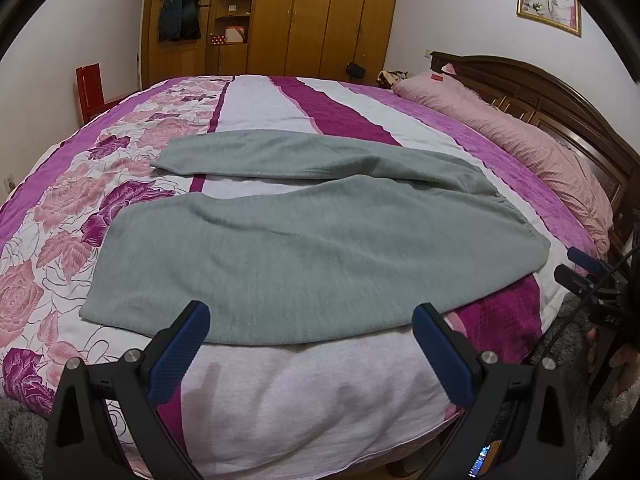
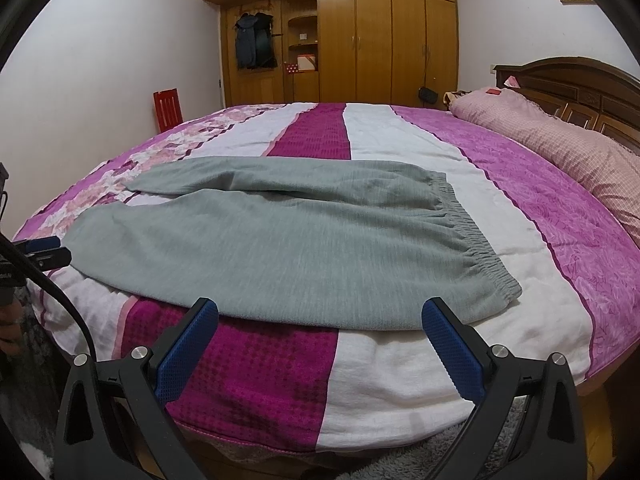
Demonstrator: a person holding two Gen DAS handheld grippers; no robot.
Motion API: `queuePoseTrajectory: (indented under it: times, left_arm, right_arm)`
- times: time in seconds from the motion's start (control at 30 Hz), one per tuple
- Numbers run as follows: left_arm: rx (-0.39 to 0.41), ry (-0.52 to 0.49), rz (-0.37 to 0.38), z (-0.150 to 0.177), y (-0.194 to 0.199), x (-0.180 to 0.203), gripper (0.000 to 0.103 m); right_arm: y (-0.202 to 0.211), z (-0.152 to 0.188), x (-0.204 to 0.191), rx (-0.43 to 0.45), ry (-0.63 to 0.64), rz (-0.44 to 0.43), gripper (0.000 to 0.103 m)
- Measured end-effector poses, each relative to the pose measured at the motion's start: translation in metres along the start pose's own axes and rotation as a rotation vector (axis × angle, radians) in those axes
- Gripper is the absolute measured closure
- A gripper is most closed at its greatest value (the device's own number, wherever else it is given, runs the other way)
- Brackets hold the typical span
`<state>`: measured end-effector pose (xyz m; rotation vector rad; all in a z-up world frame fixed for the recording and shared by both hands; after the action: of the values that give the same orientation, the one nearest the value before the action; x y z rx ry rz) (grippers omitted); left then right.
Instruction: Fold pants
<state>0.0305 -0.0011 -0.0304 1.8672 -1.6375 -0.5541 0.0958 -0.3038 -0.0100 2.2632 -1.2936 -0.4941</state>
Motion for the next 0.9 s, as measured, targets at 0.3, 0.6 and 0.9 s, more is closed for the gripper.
queuePoseTrajectory:
  times: [0.3, 0.6, 0.9]
  left_arm:
    - [0.0, -0.002, 0.004, 0.0001, 0.0001, 0.0002, 0.0]
    - [-0.003, -0.01, 0.007, 0.001, -0.0001, 0.0016, 0.0]
    - [0.001, -0.011, -0.004, 0.0, -0.0005, 0.0041, 0.0]
  right_arm:
    - [-0.0005, 0.0006, -0.0014, -0.004, 0.006, 0.0, 0.002]
    - [-0.0009, 0.0013, -0.0022, -0.009, 0.011, 0.0, 0.002]
    - [-0.0028, 0.0015, -0.0039, -0.016, 0.017, 0.0, 0.002]
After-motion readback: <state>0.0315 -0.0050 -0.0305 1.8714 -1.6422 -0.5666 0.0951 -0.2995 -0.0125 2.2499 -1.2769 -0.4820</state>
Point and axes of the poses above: each gripper's, at about its wrist camera, not at the fingertips, and y roughly against the way its jaws point, x to its right, z to its underside, the point moved 4 cm from there along -y, roughly the way its jaws point, and after that the axes turned 5 degrees about -z, right-handed, at the moved point
